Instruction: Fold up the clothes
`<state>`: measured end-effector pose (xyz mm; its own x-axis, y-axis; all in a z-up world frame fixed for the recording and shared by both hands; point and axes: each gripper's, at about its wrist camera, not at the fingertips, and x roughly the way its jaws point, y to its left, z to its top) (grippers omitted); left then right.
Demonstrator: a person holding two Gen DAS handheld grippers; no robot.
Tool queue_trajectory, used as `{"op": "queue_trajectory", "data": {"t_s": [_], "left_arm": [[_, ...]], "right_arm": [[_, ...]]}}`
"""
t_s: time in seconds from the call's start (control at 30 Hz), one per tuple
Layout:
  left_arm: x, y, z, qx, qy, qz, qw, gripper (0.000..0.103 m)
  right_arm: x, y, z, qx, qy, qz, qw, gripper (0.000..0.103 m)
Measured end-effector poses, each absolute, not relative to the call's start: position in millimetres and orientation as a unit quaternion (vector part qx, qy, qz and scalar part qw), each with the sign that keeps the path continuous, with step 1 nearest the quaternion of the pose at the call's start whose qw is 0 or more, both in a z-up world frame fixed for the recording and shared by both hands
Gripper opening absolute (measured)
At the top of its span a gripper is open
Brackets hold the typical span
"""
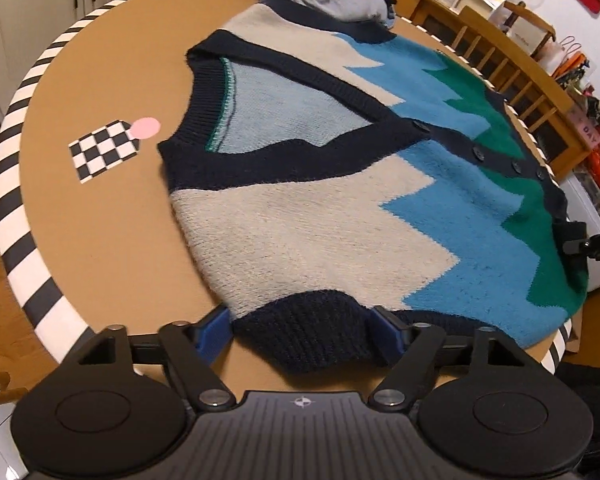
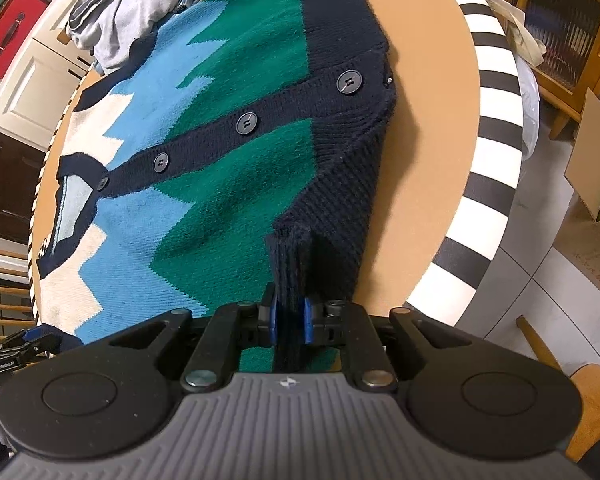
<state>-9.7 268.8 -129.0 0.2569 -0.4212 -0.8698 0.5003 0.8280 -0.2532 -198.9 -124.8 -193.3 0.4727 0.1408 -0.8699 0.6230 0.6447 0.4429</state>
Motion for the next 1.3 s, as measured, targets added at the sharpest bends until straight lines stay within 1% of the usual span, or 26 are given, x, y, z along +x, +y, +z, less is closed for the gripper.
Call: {"op": "queue_trajectory", "data": {"t_s": [0.03,0.1,0.13,0.3,0.47,0.7,0.77,0.83,0.87,0.93,0.97,1.07,1.17,1.3], "left_arm": [[-8,271,-129,0.028,0.539,-0.291,0.790,0.059],[-6,277,-129,0.006,0.547,-0.290,0.785,0.054],[-5,278,-128,0.002,0.548,-0.289,0.785,0.054],[-3,287,-129,-0.041,0.558,-0.281,0.780,0.056],[0,315,-138,-0.149,0.569,-0.273,0.761,0.056],[7,340,-157,-0.293,0.553,-0.268,0.733,0.057],[7,349,-164,-0.341,0.545,-0.269,0.717,0.059],[5,361,-172,-0.386,0.536,-0.264,0.703,0.059],[5,365,-173,-0.381,0.535,-0.249,0.712,0.055],[4,372,-171,-0.373,0.522,-0.236,0.730,0.053],[4,376,-169,-0.368,0.515,-0.230,0.739,0.053],[12,372,-161,-0.338,0.497,-0.231,0.765,0.057],[23,356,-171,-0.362,0.515,-0.267,0.730,0.057],[21,343,-177,-0.342,0.524,-0.306,0.718,0.057]], "right_arm": [[-198,-125,-193,0.390,0.489,-0.157,0.764,0.015],[-197,-124,-193,0.388,0.491,-0.155,0.764,0.015],[-197,-125,-193,0.387,0.492,-0.154,0.765,0.015],[-196,-125,-192,0.383,0.495,-0.150,0.765,0.015],[-198,-126,-193,0.384,0.495,-0.147,0.765,0.016],[-197,-127,-193,0.383,0.499,-0.143,0.764,0.017],[-197,-128,-193,0.381,0.500,-0.142,0.764,0.017],[-196,-126,-192,0.378,0.502,-0.142,0.765,0.018],[-195,-125,-192,0.375,0.503,-0.142,0.766,0.018],[-194,-123,-192,0.371,0.504,-0.139,0.767,0.021],[-194,-123,-191,0.371,0.505,-0.138,0.767,0.023],[-194,-122,-191,0.371,0.505,-0.136,0.767,0.023],[-193,-123,-192,0.375,0.506,-0.136,0.765,0.023],[-193,-123,-192,0.376,0.506,-0.134,0.764,0.023]]}}
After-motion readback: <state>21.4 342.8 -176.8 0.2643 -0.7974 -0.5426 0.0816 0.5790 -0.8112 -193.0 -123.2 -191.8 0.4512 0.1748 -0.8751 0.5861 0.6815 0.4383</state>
